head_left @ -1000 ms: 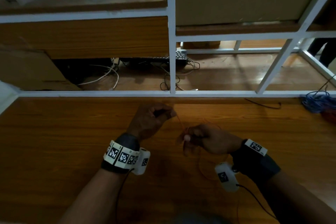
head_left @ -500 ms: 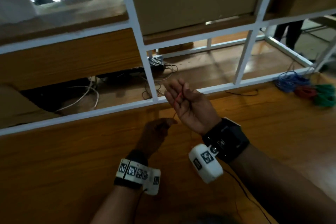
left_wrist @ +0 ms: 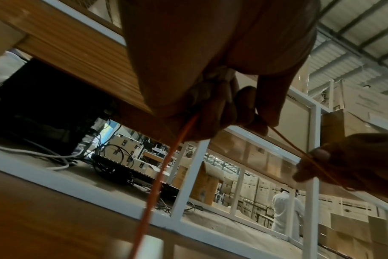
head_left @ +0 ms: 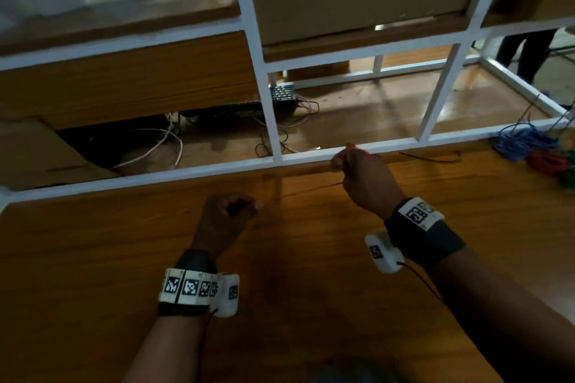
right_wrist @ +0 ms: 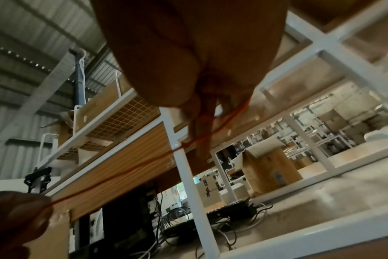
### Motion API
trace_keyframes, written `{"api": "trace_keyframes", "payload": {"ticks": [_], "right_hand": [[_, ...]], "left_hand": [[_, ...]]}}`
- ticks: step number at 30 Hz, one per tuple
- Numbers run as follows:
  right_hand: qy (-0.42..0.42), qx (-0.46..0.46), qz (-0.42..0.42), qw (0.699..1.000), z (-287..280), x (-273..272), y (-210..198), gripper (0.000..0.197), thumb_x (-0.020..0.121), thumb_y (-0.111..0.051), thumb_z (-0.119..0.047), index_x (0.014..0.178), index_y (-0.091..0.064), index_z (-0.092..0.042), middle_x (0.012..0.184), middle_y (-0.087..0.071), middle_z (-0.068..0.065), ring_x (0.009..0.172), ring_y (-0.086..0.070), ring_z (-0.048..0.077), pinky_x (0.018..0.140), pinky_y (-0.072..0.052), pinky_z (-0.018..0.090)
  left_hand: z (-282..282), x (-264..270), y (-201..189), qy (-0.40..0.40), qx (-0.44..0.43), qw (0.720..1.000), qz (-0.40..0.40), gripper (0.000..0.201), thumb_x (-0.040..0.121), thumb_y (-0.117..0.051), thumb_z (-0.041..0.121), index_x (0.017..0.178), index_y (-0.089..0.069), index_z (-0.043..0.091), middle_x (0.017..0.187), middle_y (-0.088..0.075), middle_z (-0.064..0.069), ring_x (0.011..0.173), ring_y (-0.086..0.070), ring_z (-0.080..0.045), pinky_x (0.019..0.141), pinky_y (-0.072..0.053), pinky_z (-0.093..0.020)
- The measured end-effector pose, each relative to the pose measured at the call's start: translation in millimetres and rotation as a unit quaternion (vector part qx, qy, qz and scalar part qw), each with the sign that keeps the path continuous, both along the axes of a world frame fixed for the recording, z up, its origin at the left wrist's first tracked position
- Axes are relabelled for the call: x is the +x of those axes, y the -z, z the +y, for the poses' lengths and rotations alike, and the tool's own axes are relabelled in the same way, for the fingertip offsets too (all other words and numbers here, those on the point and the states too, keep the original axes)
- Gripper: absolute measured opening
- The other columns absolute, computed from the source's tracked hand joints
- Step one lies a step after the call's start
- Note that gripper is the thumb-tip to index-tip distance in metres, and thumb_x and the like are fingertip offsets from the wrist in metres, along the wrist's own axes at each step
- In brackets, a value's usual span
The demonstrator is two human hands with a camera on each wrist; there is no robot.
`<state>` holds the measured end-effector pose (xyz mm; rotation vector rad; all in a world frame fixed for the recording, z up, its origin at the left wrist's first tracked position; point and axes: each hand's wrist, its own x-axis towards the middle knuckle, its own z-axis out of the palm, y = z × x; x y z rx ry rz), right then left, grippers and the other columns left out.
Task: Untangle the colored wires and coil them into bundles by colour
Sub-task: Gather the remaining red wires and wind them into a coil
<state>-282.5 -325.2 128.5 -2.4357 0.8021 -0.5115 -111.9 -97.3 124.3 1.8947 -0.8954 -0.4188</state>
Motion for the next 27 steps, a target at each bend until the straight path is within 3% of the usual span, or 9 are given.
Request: {"api": "trace_keyframes", "payload": {"ticks": [4,7,11,13,17,19,23,26,27], "right_hand": [[-0.162,0.134,0.154,0.965,8,0,-6,0.017,0.104,-0.051,-0.016,0.099,-0.067,-0.018,0.106,-0.071,0.003,0.103,-0.067,0.023,0.095,-0.053,0.04],[-0.263,0.384,0.094,0.88,34,0,2,0.029,0.11,-0.042,-0.017,0.12,-0.06,0.004,0.088,-0.07,0.003,0.087,-0.068,0.016,0.083,-0.053,0.03],[-0.324,0.496,0.052,0.804,62,3,6,0.044,0.109,-0.046,-0.029,0.125,-0.057,0.011,0.073,-0.051,0.002,0.071,-0.049,0.018,0.07,-0.043,0.03],[-0.345,0.542,0.08,0.762,71,5,5,0.049,0.109,-0.047,-0.033,0.122,-0.058,0.014,0.072,-0.048,0.004,0.068,-0.045,0.018,0.071,-0.04,0.032],[-0.428,0.578,0.094,0.689,83,1,3,0.039,0.112,-0.037,-0.032,0.116,-0.071,-0.014,0.087,-0.065,0.007,0.081,-0.06,0.02,0.082,-0.045,0.04],[-0.456,0.644,0.054,0.612,85,-2,-1,0.034,0.111,-0.035,-0.023,0.125,-0.063,-0.009,0.097,-0.072,0.006,0.088,-0.067,0.017,0.081,-0.052,0.032],[-0.48,0.733,-0.098,0.472,88,8,-24,0.024,0.102,-0.056,-0.019,0.119,-0.064,-0.004,0.102,-0.076,0.009,0.09,-0.073,0.018,0.081,-0.057,0.029],[-0.42,0.789,-0.244,0.376,91,20,-52,0.023,0.099,-0.06,-0.009,0.12,-0.062,-0.001,0.11,-0.073,0.015,0.101,-0.073,0.026,0.089,-0.059,0.035],[-0.383,0.801,-0.289,0.359,90,25,-61,0.024,0.101,-0.055,-0.008,0.123,-0.062,0.0,0.116,-0.073,0.016,0.108,-0.072,0.028,0.093,-0.059,0.036]], "left_hand": [[-8,6,-7,-0.02,-0.022,1.0,-0.008,0.009,0.088,-0.071,0.023,0.088,-0.069,0.032,0.084,-0.07,0.015,0.081,-0.064,0.009,0.068,-0.047,-0.011],[-15,26,-14,-0.07,-0.127,0.988,-0.061,0.011,0.089,-0.07,0.013,0.089,-0.072,0.025,0.088,-0.073,0.01,0.085,-0.067,-0.002,0.08,-0.054,-0.025],[-20,47,-28,-0.103,-0.208,0.97,-0.076,0.009,0.091,-0.067,0.015,0.092,-0.073,0.008,0.07,-0.07,0.014,0.062,-0.06,0.006,0.062,-0.046,-0.011],[-28,50,-32,-0.085,-0.19,0.973,-0.095,0.014,0.093,-0.066,0.016,0.096,-0.073,0.004,0.077,-0.069,0.01,0.064,-0.06,0.007,0.06,-0.044,-0.008],[-44,54,-35,-0.03,-0.147,0.985,-0.086,0.006,0.091,-0.068,0.016,0.091,-0.073,0.019,0.083,-0.071,0.014,0.08,-0.067,0.001,0.068,-0.052,-0.013],[-48,56,-34,-0.008,-0.129,0.989,-0.075,0.011,0.091,-0.068,0.018,0.087,-0.071,0.027,0.083,-0.072,0.015,0.082,-0.067,-0.001,0.069,-0.054,-0.016],[-55,44,-21,0.018,-0.103,0.994,-0.039,0.016,0.094,-0.063,0.016,0.083,-0.07,0.026,0.083,-0.07,0.008,0.072,-0.065,-0.001,0.066,-0.051,-0.016],[-64,8,-3,0.049,-0.057,0.992,0.098,0.025,0.092,-0.06,0.032,0.069,-0.07,0.036,0.07,-0.065,0.004,0.066,-0.059,-0.018,0.069,-0.051,-0.037],[-66,-4,3,0.041,-0.057,0.99,0.118,0.033,0.096,-0.056,0.032,0.065,-0.068,0.038,0.065,-0.062,0.008,0.063,-0.056,-0.016,0.065,-0.049,-0.037]]}}
